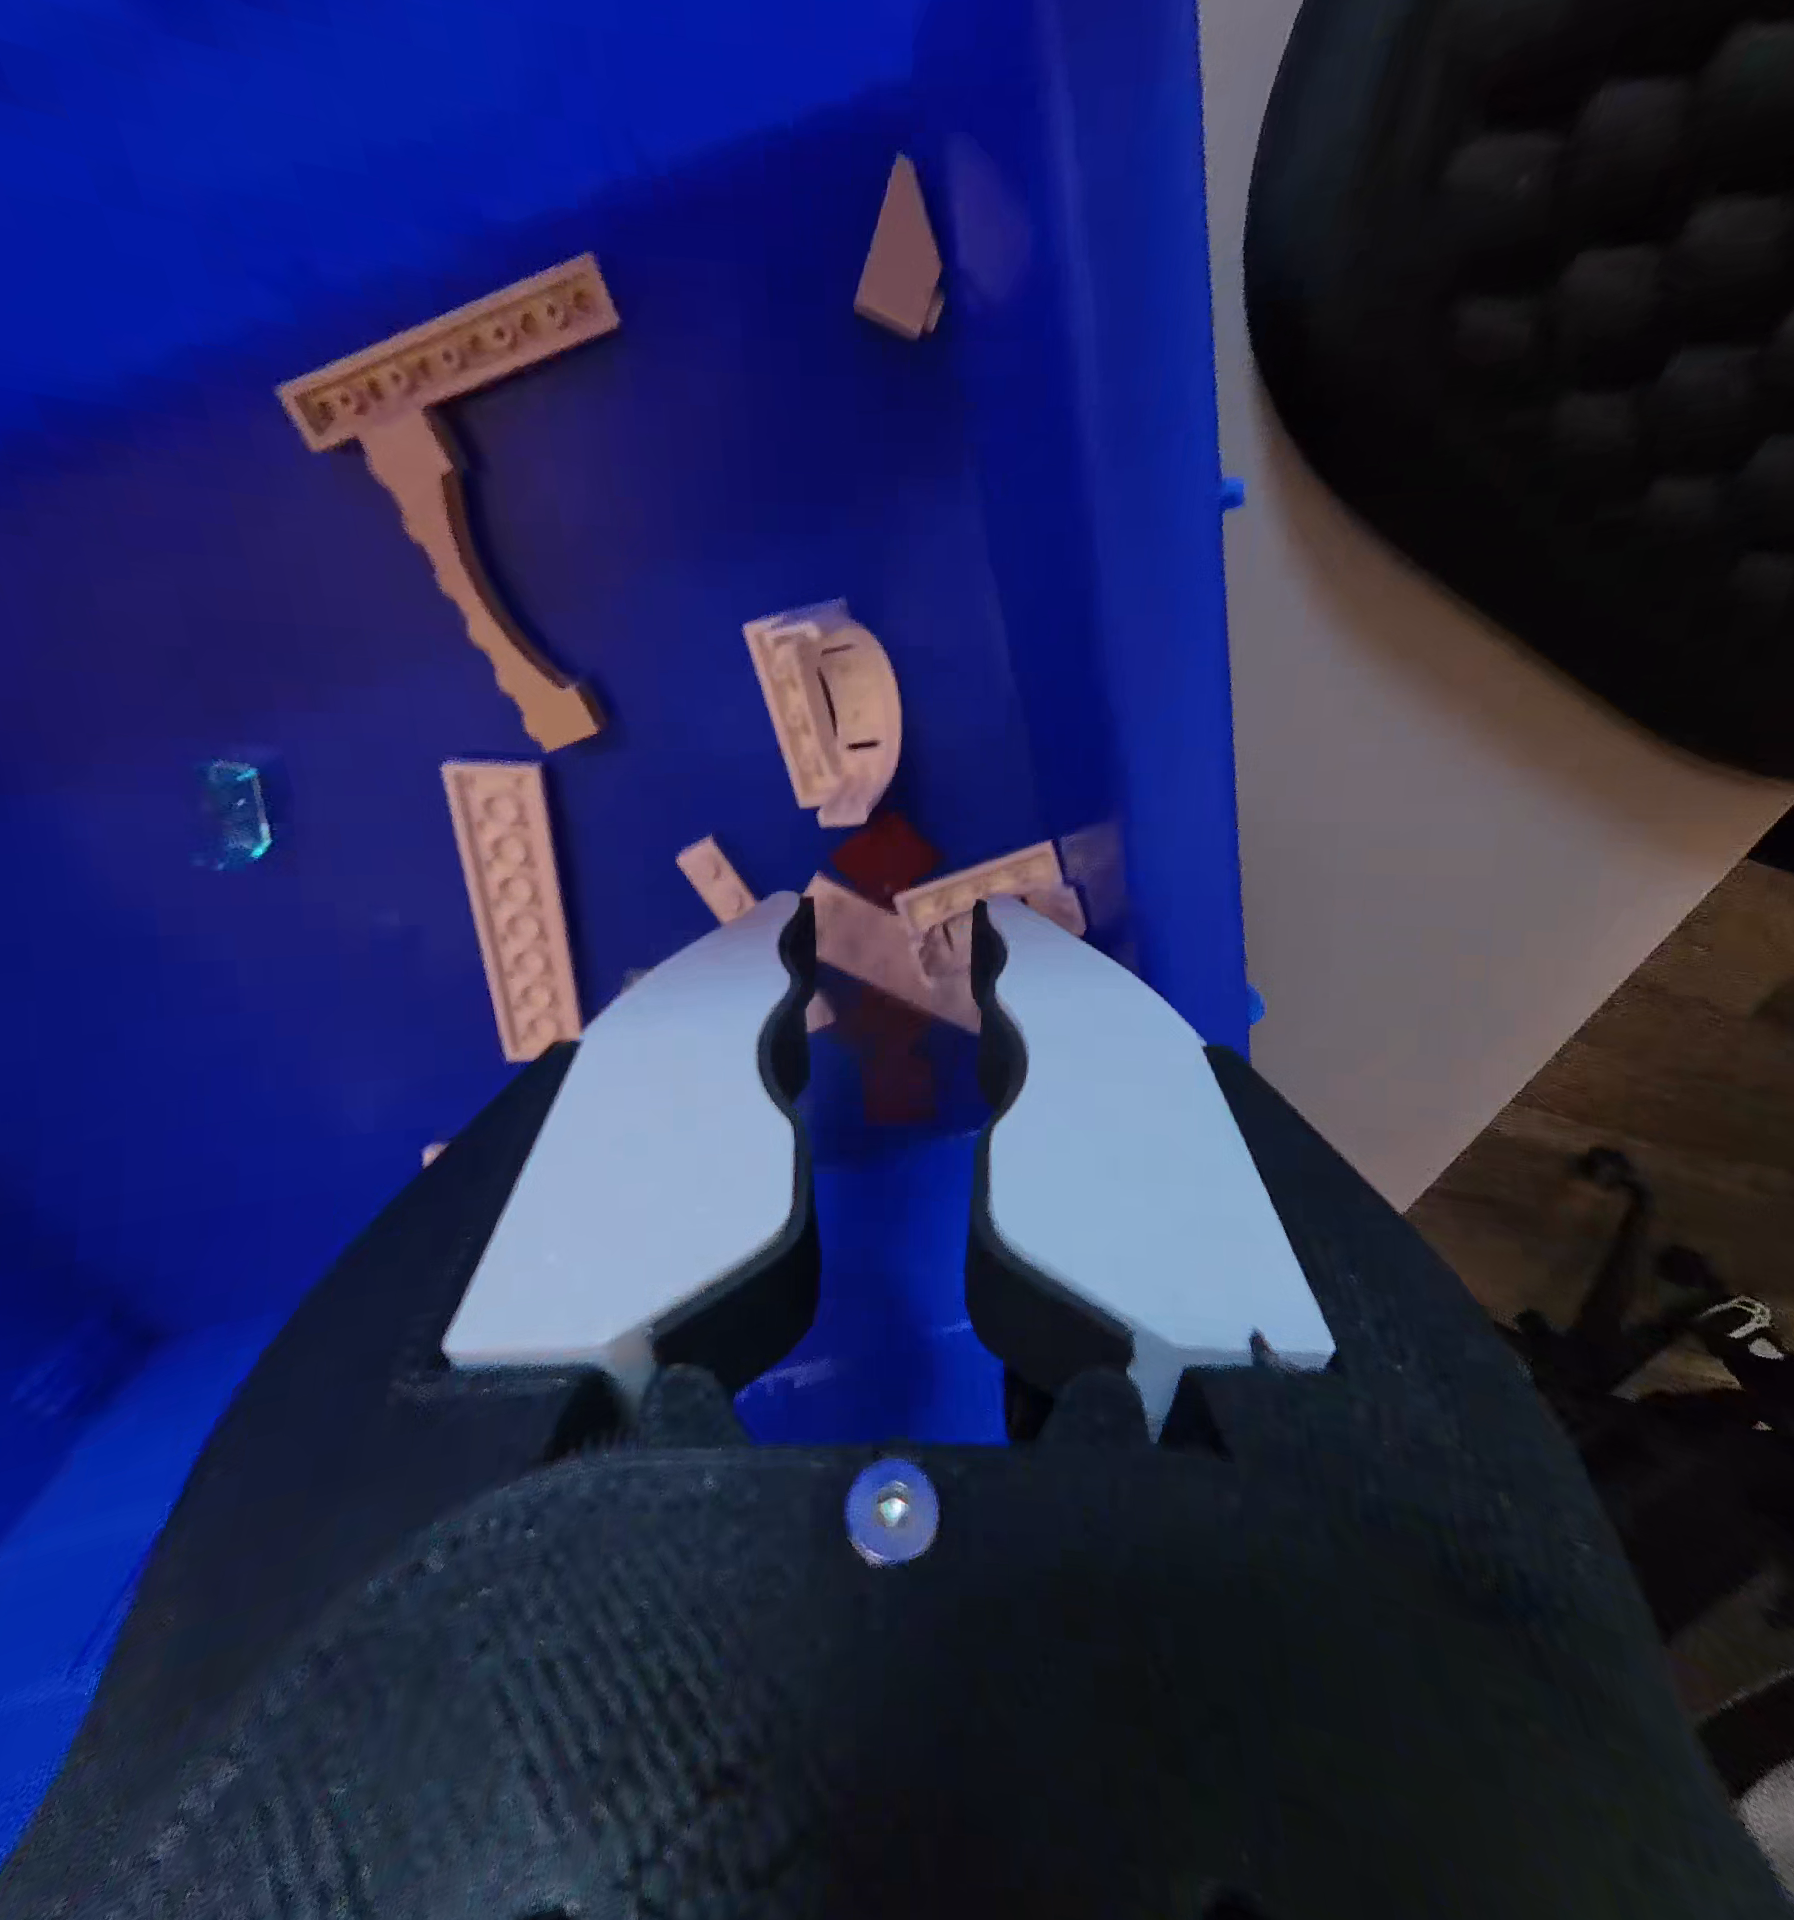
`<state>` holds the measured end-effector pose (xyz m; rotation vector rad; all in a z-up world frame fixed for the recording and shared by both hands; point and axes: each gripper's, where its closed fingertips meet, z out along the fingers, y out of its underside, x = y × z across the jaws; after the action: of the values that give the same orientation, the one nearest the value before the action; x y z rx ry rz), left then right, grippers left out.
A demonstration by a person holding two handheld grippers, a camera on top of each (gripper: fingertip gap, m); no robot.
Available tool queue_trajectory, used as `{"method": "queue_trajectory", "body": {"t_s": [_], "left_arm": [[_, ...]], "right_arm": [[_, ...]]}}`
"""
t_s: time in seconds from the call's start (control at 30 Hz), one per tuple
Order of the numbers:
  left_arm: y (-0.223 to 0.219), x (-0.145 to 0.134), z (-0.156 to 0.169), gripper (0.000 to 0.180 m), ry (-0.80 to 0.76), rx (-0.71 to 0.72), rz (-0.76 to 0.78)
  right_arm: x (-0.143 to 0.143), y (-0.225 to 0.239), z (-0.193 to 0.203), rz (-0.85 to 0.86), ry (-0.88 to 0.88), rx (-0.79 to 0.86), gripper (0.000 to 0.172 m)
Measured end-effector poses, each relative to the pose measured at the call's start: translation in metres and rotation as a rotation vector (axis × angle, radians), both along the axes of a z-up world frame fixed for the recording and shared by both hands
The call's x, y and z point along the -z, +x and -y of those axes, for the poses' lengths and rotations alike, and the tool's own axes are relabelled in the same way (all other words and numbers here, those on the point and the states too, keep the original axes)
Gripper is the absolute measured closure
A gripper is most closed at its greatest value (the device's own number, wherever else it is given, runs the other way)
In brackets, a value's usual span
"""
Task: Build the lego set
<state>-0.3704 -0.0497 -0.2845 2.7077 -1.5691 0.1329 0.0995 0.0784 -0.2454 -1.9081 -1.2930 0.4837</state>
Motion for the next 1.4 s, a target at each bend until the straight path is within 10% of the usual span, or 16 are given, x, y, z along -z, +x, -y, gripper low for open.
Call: {"method": "queue_trajectory", "body": {"t_s": [0.5,0.67,0.87,1.03,1.4], "left_arm": [[-0.003,0.018,-0.005,0.16,0.066,-0.05,-0.103],[0.005,-0.027,-0.029,0.16,0.276,-0.086,0.0],[0.144,-0.114,-0.039,0.16,0.487,0.001,0.55],[0.27,-0.128,-0.035,0.16,0.326,0.023,0.957],[0.379,-0.105,-0.047,0.161,0.062,-0.015,1.08]], "right_arm": [[-0.005,-0.008,-0.005,-0.052,0.02,0.007,0.142],[-0.022,-0.023,0.005,-0.116,0.068,-0.051,0.142],[-0.048,-0.08,0.043,-0.188,0.284,-0.287,0.142],[-0.061,-0.132,0.081,-0.252,0.456,-0.457,0.139],[-0.071,-0.116,0.082,-0.204,0.671,-0.376,0.15]]}}
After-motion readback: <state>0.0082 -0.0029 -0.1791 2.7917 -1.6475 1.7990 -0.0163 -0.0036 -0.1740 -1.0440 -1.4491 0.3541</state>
